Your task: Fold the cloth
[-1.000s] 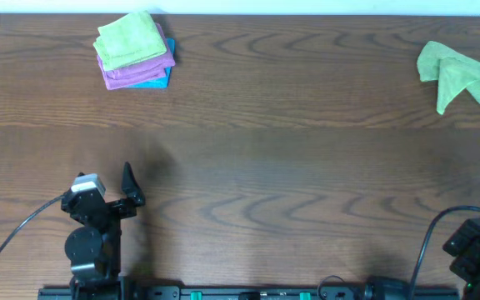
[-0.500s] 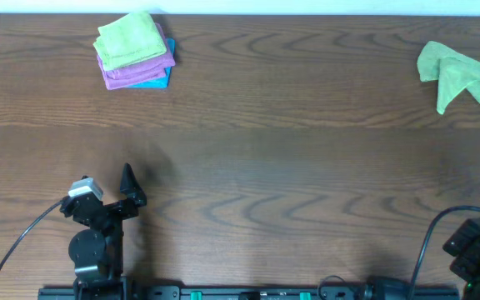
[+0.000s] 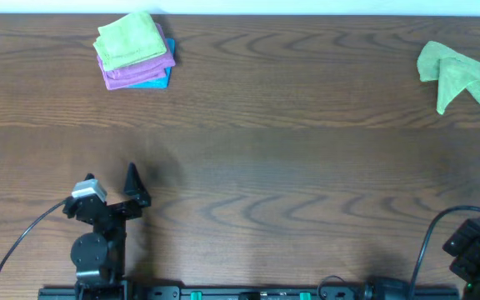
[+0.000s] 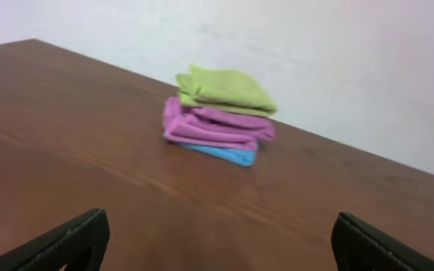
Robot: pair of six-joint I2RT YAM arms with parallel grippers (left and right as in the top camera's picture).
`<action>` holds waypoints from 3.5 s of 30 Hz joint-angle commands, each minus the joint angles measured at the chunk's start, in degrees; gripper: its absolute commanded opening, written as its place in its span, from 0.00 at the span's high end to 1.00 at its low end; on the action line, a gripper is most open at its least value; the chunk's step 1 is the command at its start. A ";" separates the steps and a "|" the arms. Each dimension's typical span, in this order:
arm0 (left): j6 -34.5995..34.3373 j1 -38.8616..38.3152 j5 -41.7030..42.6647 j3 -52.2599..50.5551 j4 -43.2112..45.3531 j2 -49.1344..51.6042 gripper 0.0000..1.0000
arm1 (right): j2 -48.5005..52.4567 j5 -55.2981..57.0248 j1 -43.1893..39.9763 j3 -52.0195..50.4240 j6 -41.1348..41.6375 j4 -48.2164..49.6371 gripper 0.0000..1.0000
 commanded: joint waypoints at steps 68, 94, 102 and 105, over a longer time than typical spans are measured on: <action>0.61 -3.43 -1.20 -0.98 -2.95 -0.59 0.05 | -27.30 -22.77 6.08 -62.82 -5.01 50.14 0.01; 0.63 -3.43 -1.20 -0.98 -2.95 -0.59 0.05 | -27.28 -22.75 6.08 -62.79 -7.08 50.16 0.01; 0.61 -3.43 -1.20 -0.98 -2.95 -0.59 0.05 | -27.28 -22.75 6.08 -62.82 -7.08 50.16 0.01; 0.61 -3.43 -1.20 -0.98 -2.95 -0.59 0.05 | -27.28 -22.75 6.08 -62.82 -7.08 50.16 0.01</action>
